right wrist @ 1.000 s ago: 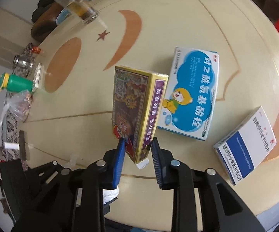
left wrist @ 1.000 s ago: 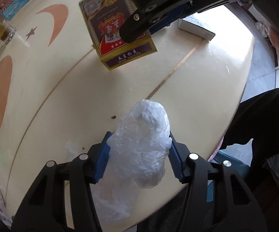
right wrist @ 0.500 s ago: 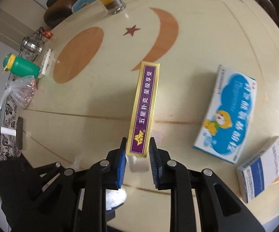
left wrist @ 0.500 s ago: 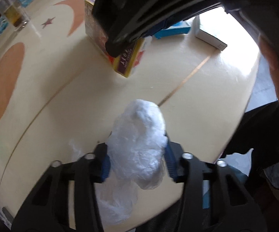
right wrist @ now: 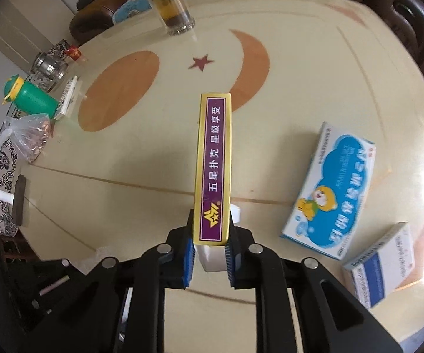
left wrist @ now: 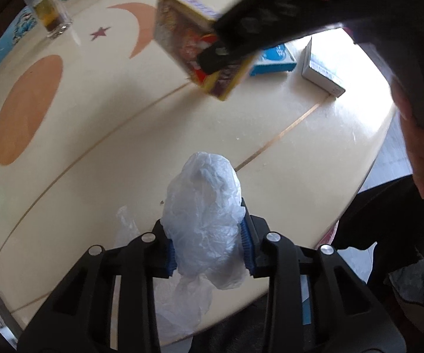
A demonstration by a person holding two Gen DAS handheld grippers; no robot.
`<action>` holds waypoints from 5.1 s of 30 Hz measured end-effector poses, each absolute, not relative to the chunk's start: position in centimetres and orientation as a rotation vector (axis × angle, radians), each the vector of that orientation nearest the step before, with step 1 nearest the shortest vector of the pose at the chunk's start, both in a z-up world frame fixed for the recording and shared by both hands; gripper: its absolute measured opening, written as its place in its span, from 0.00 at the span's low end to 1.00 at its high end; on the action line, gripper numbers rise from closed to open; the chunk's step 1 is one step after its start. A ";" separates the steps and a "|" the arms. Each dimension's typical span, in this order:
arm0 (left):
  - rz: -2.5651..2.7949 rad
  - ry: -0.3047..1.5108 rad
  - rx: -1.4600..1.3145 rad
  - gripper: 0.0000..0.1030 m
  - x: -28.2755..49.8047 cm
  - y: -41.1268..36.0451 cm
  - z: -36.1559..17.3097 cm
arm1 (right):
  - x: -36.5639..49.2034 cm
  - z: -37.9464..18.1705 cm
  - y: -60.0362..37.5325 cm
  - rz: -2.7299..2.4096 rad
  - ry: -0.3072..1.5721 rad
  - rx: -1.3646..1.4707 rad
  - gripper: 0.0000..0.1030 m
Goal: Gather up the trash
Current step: 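Lift the clear bag and card box and carry them over the pink bin, then open both tools to drop the clear bag and card box into the bin, then move both open tools back over the table toward the medicine boxes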
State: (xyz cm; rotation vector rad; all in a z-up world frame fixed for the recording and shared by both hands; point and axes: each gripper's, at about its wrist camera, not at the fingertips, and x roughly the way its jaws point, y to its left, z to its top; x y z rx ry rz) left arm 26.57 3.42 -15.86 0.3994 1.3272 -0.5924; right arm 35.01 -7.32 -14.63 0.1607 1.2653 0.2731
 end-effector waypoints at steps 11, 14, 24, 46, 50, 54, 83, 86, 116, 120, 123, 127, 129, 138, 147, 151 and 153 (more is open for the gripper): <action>-0.539 1.223 0.389 0.33 22.7 3.9 -9.9 | 26.6 -8.0 -10.3 0.294 1.130 0.106 0.17; -0.531 1.197 0.394 0.33 21.7 3.8 -7.9 | 24.2 -6.8 -11.5 0.289 1.113 0.106 0.17; -0.508 1.124 0.437 0.34 16.1 1.6 -4.8 | 17.6 -3.6 -13.7 0.280 1.053 0.073 0.17; -0.506 1.047 0.428 0.35 7.6 -1.7 -5.8 | 5.3 -4.0 -15.6 0.277 1.009 0.015 0.17; -0.526 1.086 0.407 0.35 7.2 -2.2 -7.5 | 4.5 -5.5 -16.1 0.270 1.026 0.041 0.17; -0.541 1.099 0.403 0.35 6.9 -2.5 -8.8 | 4.0 -6.7 -16.5 0.250 1.031 0.047 0.17; -0.588 1.312 0.324 0.35 8.1 -4.4 -21.8 | 3.7 -20.1 -15.9 0.239 1.245 0.083 0.17; -0.588 1.343 0.331 0.35 8.4 -4.8 -23.5 | 4.0 -21.6 -15.9 0.241 1.274 0.085 0.17; -0.514 1.577 0.290 0.37 11.1 -5.7 -34.9 | 8.4 -35.4 -16.4 0.276 1.515 0.143 0.17; -0.470 1.577 0.329 0.50 11.2 -5.7 -35.5 | 8.6 -35.7 -16.6 0.270 1.507 0.139 0.20; -0.439 1.581 0.374 0.55 11.1 -5.7 -35.5 | 8.8 -35.8 -17.4 0.234 1.507 0.164 0.37; -0.427 1.583 0.392 0.61 11.2 -5.6 -35.5 | 8.8 -35.6 -18.0 0.206 1.491 0.174 0.49; -0.437 1.586 0.392 0.62 11.2 -5.5 -35.4 | 8.7 -35.5 -18.1 0.206 1.490 0.175 0.49; -0.458 1.592 0.368 0.69 11.1 -5.5 -35.3 | 9.0 -34.9 -18.7 0.193 1.481 0.208 0.53; -0.452 1.590 0.378 0.69 11.2 -5.5 -35.4 | 9.1 -34.8 -18.8 0.194 1.484 0.207 0.53; -0.441 1.571 0.405 0.69 11.1 -5.4 -35.4 | 9.1 -34.9 -18.8 0.194 1.488 0.202 0.53; -0.447 1.562 0.421 0.70 10.9 -5.4 -35.2 | 9.0 -34.9 -18.8 0.191 1.486 0.194 0.57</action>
